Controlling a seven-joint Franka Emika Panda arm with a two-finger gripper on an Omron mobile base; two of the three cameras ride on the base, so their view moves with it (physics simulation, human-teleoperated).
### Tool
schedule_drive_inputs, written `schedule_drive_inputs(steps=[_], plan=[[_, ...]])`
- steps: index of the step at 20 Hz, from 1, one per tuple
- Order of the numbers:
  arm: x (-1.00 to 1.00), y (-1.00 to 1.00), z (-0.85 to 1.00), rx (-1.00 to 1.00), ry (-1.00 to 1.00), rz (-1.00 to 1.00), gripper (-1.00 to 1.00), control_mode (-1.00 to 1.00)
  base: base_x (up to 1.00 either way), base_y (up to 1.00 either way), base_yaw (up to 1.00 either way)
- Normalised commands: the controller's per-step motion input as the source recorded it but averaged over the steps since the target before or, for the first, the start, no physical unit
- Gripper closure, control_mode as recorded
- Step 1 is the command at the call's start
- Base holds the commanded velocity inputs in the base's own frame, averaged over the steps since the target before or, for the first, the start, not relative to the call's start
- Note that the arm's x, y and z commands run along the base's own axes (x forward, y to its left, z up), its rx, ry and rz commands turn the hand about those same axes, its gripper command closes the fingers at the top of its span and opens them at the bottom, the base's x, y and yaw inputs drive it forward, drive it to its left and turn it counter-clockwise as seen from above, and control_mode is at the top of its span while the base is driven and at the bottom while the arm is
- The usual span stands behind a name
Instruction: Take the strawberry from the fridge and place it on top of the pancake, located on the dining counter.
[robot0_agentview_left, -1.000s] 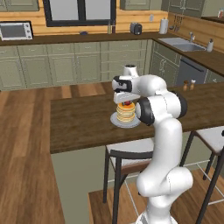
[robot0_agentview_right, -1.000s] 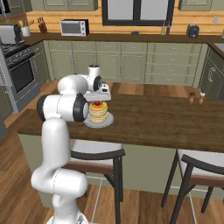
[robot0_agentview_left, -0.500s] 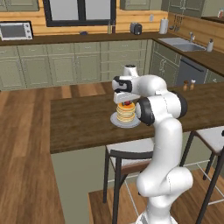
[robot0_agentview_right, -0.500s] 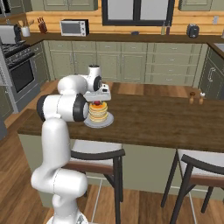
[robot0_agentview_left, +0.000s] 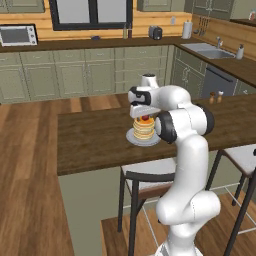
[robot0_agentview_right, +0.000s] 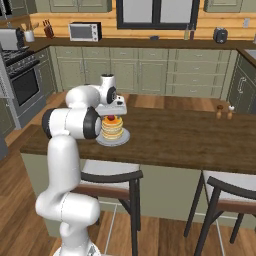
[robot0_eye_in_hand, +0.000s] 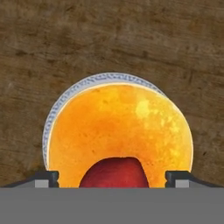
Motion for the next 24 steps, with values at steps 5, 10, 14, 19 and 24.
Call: schedule_drive_inputs(steps=[5,10,14,19,24], plan=[[0.0,0.0,0.44,0.0,0.0,0.0,-1.0,-1.0,0.0,0.0,0.0],[-0.11,0.0,0.6,0.0,0.0,0.0,-1.0,-1.0,0.0,0.0,0.0],[-0.73,0.0,0.44,0.0,0.0,-0.07,-1.0,-1.0,0.0,0.0,0.0],[-1.0,-0.2,0.5,0.06,0.11,-0.09,-1.0,-1.0,0.0,0.0,0.0],[-1.0,-0.08,0.28,0.12,0.12,-0.06,-1.0,-1.0,0.0,0.0,0.0]])
